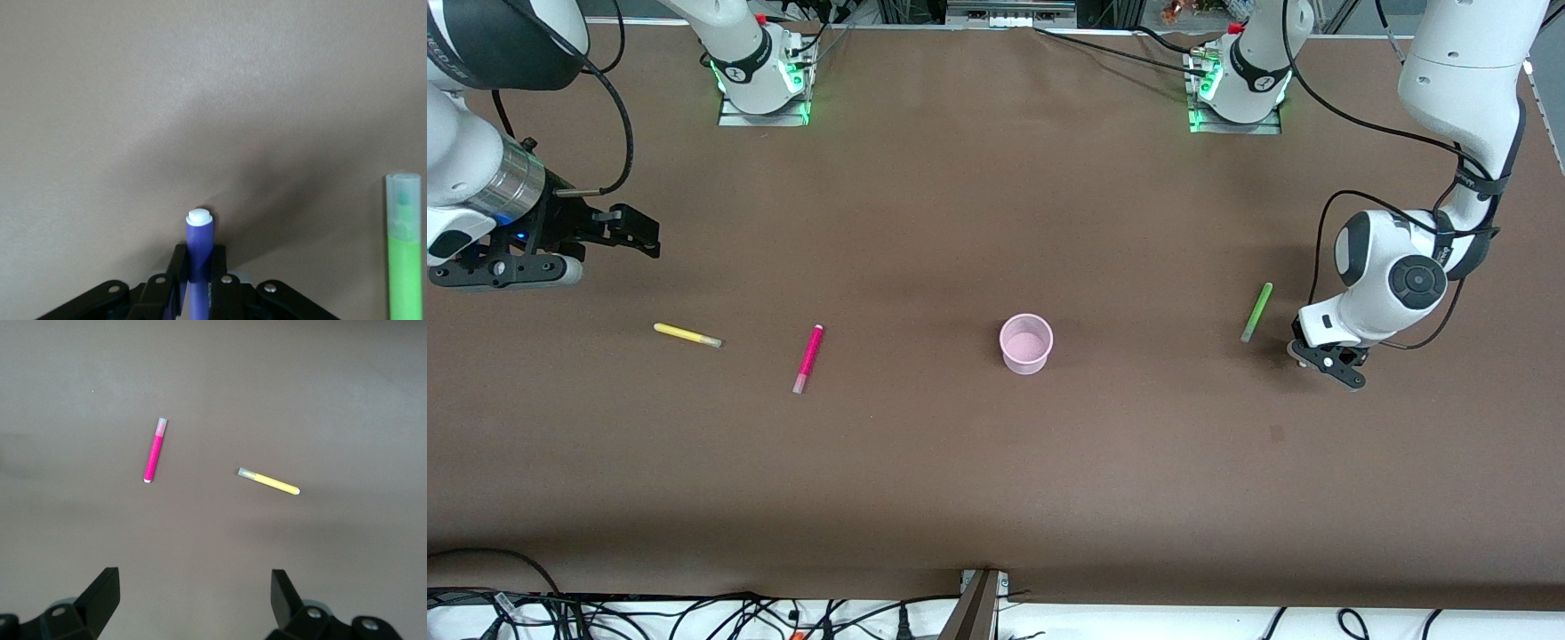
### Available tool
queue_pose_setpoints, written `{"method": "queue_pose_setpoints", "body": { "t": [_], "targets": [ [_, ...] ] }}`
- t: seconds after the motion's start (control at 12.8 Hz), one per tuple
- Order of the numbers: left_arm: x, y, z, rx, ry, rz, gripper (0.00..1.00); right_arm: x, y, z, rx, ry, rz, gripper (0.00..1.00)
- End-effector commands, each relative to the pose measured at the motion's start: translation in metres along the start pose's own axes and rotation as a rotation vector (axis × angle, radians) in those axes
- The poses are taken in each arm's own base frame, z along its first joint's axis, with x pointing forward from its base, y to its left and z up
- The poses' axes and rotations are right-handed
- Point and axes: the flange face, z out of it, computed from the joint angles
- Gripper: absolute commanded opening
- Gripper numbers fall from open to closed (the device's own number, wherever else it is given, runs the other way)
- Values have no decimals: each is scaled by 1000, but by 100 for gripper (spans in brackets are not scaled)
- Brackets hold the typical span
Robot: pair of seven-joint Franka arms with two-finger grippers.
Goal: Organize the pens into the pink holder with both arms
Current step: 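Carry the blue marker to the pink cup while the right gripper advances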
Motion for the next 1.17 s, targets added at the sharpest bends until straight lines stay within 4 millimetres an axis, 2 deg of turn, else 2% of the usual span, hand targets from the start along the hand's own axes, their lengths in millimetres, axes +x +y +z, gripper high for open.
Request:
{"method": "queue_pose_setpoints", "body": {
  "t": [0.0,0.16,0.23,0.31,0.39,0.47,0.62,0.7,0.94,1.01,1.09],
  "targets": [
    [32,-1,-73,-39,-80,41,0,-4,1,-4,15,4,-12,100],
    [61,3,-124,-95,-145,59,0,-3,0,-5,15,15,-14,100],
    [71,9,-142,-132,-142,57,0,1,-2,-5,16,35,-17,100],
    [77,15,-154,-182,-123,41,0,9,-6,-1,13,44,-24,100],
    [87,29,-162,-247,-86,33,0,11,-9,-6,13,64,-28,100],
    [98,46,-167,-316,-42,31,0,13,-14,-6,12,66,-31,100],
    [129,94,-185,-436,56,59,0,19,-20,5,9,49,-11,100],
    [142,107,-188,-475,100,61,0,22,-15,9,15,52,-7,100],
    [193,165,-222,-551,320,118,0,29,-16,21,12,43,-10,100],
    [209,188,-224,-536,391,164,0,37,-19,38,0,23,-25,100],
    [221,204,-217,-516,458,208,0,39,-22,42,-1,20,-28,100]
  ]
}}
